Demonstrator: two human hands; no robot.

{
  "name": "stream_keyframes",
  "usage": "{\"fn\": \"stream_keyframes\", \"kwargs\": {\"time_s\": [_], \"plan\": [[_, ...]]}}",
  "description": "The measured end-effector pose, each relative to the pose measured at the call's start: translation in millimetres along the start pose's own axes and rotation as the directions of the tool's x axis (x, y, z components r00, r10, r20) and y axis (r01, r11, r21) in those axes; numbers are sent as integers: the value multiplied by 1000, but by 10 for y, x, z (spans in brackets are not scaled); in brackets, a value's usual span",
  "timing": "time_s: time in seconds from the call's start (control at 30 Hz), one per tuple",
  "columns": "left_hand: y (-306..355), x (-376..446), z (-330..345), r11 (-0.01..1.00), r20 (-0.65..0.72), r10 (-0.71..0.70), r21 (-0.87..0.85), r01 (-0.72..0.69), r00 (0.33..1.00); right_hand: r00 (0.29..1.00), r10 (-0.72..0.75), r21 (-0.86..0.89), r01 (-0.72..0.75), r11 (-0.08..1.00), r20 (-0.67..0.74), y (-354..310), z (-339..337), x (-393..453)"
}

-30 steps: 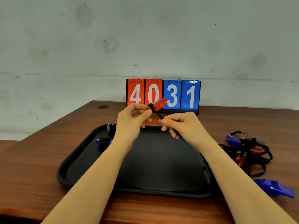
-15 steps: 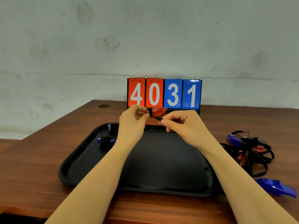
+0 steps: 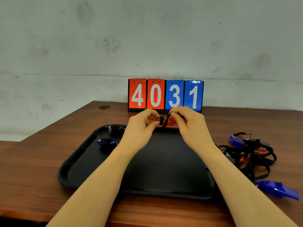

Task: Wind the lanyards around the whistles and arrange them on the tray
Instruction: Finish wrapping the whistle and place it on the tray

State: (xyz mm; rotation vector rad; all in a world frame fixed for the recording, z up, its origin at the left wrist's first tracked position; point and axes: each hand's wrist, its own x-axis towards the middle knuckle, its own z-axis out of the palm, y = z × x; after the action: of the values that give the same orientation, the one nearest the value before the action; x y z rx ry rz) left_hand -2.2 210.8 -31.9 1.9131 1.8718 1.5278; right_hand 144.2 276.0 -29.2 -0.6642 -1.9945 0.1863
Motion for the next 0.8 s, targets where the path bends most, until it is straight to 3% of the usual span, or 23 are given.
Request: {"fn": "stream_keyframes", "kwargs": {"time_s": [0.3, 0.6, 0.7, 0.8], "plan": [[25, -25, -24, 999, 105, 27, -47, -22, 994, 966, 256, 248, -259, 934, 46, -16, -44, 11], [77, -23, -65, 968, 118, 1, -247, 28, 993, 845, 486, 539, -523, 660, 226, 16, -119, 48], [88, -20, -84, 916, 118, -45, -390, 88, 992, 822, 461, 581, -565, 585, 335, 0, -102, 46], [78, -10, -77, 861, 67, -127, -489, 144, 990, 842, 379, 540, -538, 647, 384, -11, -93, 30]]}}
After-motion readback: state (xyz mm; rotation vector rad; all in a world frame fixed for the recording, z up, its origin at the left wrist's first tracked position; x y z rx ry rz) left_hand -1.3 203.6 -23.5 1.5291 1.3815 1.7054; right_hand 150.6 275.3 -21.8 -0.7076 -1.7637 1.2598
